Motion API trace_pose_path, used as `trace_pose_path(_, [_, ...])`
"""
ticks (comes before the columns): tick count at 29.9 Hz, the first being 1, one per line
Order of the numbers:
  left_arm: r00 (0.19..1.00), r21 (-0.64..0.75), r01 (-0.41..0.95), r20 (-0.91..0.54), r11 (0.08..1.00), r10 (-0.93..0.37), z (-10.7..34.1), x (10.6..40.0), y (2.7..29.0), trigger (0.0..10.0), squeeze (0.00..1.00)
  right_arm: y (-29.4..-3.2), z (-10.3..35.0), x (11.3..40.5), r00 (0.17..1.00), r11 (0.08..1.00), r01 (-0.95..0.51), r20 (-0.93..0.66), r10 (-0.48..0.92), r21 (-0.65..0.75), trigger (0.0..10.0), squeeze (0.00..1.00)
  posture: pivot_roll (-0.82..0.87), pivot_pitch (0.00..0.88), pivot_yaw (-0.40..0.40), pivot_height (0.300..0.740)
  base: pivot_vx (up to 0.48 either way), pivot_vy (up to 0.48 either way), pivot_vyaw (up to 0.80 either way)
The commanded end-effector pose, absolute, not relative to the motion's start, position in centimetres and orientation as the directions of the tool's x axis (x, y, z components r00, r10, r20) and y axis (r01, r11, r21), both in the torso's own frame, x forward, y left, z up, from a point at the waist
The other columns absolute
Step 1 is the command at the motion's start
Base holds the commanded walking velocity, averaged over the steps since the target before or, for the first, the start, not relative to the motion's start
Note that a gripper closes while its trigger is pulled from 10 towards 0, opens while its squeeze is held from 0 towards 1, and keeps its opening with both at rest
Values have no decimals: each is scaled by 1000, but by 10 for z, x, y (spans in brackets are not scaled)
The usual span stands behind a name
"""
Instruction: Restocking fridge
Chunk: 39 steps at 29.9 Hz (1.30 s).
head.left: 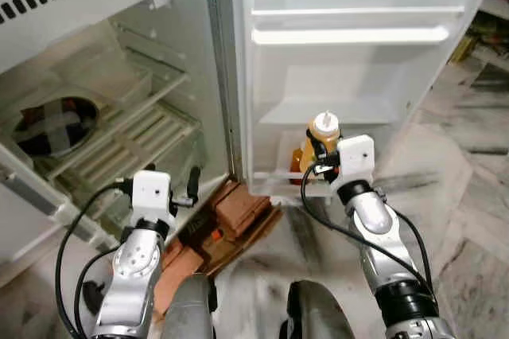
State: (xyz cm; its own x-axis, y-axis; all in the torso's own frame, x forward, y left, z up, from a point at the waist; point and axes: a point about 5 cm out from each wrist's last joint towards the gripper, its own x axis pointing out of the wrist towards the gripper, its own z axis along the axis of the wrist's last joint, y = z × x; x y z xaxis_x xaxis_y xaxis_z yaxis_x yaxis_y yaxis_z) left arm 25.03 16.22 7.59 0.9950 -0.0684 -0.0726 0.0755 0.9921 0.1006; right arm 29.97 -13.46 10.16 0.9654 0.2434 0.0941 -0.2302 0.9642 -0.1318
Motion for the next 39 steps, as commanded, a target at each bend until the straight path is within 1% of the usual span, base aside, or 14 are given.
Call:
trace_pose_path(1, [996, 111, 53, -72, 992, -46, 77, 250, 170, 10000, 0, -126, 106, 301, 957, 960, -252, 115, 266, -124, 10000, 0, 90, 95, 7, 651, 405, 0, 0])
trace_pose_path(11, [996, 111, 49, -81, 993, -40, 75, 250, 170, 10000, 0, -126, 105, 300, 955, 958, -261, 109, 274, -123, 10000, 0, 90, 97, 7, 651, 357, 0, 0])
trace_pose_path(24, [995, 112, 38, -93, 993, -28, 73, 250, 170, 10000, 0, -126, 100, 300, 954, 953, -278, 80, 288, -122, 10000, 0, 91, 98, 8, 651, 0, 0, 0])
trace_pose_path(34, [995, 113, 39, -97, 993, -28, 72, 251, 171, 10000, 0, -124, 99, 300, 951, 950, -290, 71, 300, -118, 10000, 0, 90, 97, 8, 601, 0, 0, 0])
trace_pose_path(35, [995, 114, 39, -96, 993, -28, 73, 252, 171, 10000, 0, -124, 99, 300, 950, 948, -296, 69, 305, -115, 10000, 0, 90, 97, 8, 591, 0, 0, 0])
trace_pose_path(39, [996, 117, 34, -92, 993, -23, 74, 254, 172, 10000, 0, -121, 98, 301, 942, 940, -320, 64, 329, -120, 10000, 0, 90, 94, 9, 576, 0, 0, 0])
